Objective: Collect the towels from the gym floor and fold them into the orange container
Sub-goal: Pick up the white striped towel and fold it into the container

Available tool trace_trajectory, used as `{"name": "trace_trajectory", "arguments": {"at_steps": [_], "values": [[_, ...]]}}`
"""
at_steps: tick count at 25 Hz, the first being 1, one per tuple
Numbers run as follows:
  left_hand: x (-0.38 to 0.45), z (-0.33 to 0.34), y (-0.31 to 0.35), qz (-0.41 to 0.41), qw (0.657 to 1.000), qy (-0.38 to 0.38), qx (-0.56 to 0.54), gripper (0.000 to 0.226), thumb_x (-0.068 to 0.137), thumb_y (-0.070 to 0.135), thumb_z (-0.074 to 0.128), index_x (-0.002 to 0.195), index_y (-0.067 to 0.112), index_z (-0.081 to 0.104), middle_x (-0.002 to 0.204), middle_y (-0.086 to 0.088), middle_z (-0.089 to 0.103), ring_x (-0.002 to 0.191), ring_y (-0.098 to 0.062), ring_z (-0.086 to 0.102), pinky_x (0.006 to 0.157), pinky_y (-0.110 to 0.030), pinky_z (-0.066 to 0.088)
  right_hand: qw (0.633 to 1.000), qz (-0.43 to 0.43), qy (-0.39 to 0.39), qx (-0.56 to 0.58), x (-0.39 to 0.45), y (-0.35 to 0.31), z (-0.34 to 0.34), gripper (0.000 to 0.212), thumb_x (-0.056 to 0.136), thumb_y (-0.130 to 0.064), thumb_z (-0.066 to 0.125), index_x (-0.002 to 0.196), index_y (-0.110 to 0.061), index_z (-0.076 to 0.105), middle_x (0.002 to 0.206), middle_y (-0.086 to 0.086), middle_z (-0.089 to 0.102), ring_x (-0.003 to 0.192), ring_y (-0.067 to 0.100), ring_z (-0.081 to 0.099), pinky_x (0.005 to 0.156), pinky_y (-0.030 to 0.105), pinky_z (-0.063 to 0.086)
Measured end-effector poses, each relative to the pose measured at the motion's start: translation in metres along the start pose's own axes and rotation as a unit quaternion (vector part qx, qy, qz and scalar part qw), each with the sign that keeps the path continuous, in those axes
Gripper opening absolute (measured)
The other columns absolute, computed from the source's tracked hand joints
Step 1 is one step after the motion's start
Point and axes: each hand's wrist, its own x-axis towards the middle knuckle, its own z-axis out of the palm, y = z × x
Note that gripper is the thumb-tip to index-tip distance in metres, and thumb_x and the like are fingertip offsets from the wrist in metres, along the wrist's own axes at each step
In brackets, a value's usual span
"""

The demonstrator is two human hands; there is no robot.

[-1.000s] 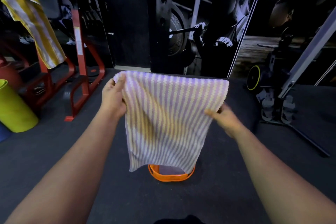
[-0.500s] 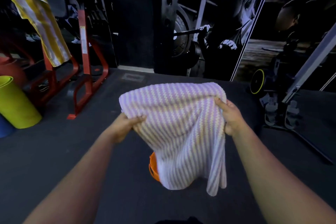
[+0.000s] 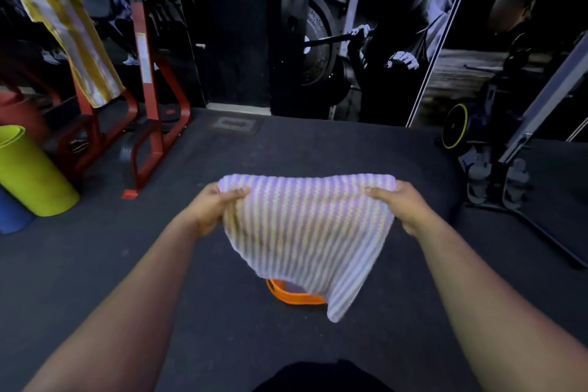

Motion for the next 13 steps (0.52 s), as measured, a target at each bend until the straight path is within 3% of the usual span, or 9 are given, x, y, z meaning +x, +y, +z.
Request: {"name": "trace_trajectory", "arguments": {"at_steps": [2, 3, 5, 7, 8, 11, 13], "values": [[0.006, 0.001, 0.011, 0.009, 0.998, 0.034, -0.055, 0.021, 0.091, 0.018, 0.074, 0.105, 0.002, 0.073, 0.111, -0.025, 0.073, 0.094, -0.031, 0.073, 0.085, -0.041, 0.06, 0.997, -0.002, 0.068, -0.023, 0.004, 0.0, -0.005, 0.032, 0.085, -0.031, 0.081, 0.097, -0.003, 0.074, 0.092, 0.011, 0.078, 0.085, 0.021, 0.072, 0.075, 0.033, 0.055], [0.007, 0.003, 0.015, 0.014, 0.995, 0.049, -0.082, 0.018, 0.094, 0.018, 0.071, 0.104, 0.002, 0.073, 0.107, -0.022, 0.074, 0.096, -0.033, 0.073, 0.086, -0.043, 0.06, 0.996, 0.003, 0.078, 0.038, 0.003, -0.001, -0.005, 0.037, 0.088, -0.039, 0.077, 0.097, -0.003, 0.073, 0.09, 0.008, 0.078, 0.082, 0.019, 0.072, 0.072, 0.03, 0.054], [0.009, 0.009, 0.017, 0.016, 0.99, 0.072, -0.117, 0.018, 0.096, 0.018, 0.07, 0.102, 0.002, 0.072, 0.1, -0.019, 0.075, 0.092, -0.032, 0.074, 0.085, -0.045, 0.06, 0.987, 0.05, 0.004, 0.15, 0.0, 0.003, -0.002, 0.05, 0.091, -0.053, 0.064, 0.11, -0.007, 0.07, 0.101, 0.008, 0.077, 0.093, 0.021, 0.073, 0.081, 0.036, 0.057], [0.009, 0.014, 0.018, 0.016, 0.99, 0.094, -0.104, 0.022, 0.095, 0.019, 0.071, 0.103, -0.002, 0.071, 0.096, -0.019, 0.075, 0.086, -0.031, 0.075, 0.081, -0.045, 0.061, 0.987, 0.087, -0.096, 0.092, -0.004, 0.018, 0.002, 0.049, 0.088, -0.043, 0.068, 0.12, -0.006, 0.068, 0.112, 0.013, 0.075, 0.109, 0.031, 0.07, 0.097, 0.048, 0.052], [0.011, 0.014, 0.018, 0.018, 0.99, 0.104, -0.093, 0.025, 0.094, 0.019, 0.073, 0.105, -0.004, 0.07, 0.097, -0.02, 0.075, 0.085, -0.03, 0.075, 0.08, -0.045, 0.061, 0.99, 0.077, -0.104, 0.05, -0.004, 0.025, 0.003, 0.039, 0.087, -0.03, 0.074, 0.117, -0.006, 0.07, 0.111, 0.013, 0.075, 0.109, 0.033, 0.069, 0.099, 0.048, 0.052], [0.017, 0.007, 0.018, 0.02, 0.988, 0.142, -0.052, 0.027, 0.091, 0.02, 0.078, 0.102, -0.004, 0.071, 0.098, -0.021, 0.076, 0.083, -0.029, 0.076, 0.074, -0.042, 0.061, 0.996, 0.019, 0.041, 0.071, 0.005, 0.03, 0.004, 0.018, 0.088, -0.017, 0.077, 0.102, -0.007, 0.072, 0.098, 0.011, 0.077, 0.092, 0.024, 0.07, 0.084, 0.037, 0.052], [0.02, 0.007, 0.017, 0.009, 0.986, 0.166, -0.02, 0.03, 0.088, 0.023, 0.081, 0.101, -0.002, 0.072, 0.095, -0.019, 0.077, 0.075, -0.024, 0.075, 0.063, -0.035, 0.059, 0.993, -0.009, 0.11, 0.048, 0.014, 0.022, 0.004, 0.028, 0.091, -0.025, 0.075, 0.108, -0.004, 0.067, 0.103, 0.011, 0.073, 0.09, 0.019, 0.065, 0.078, 0.031, 0.051]]}}
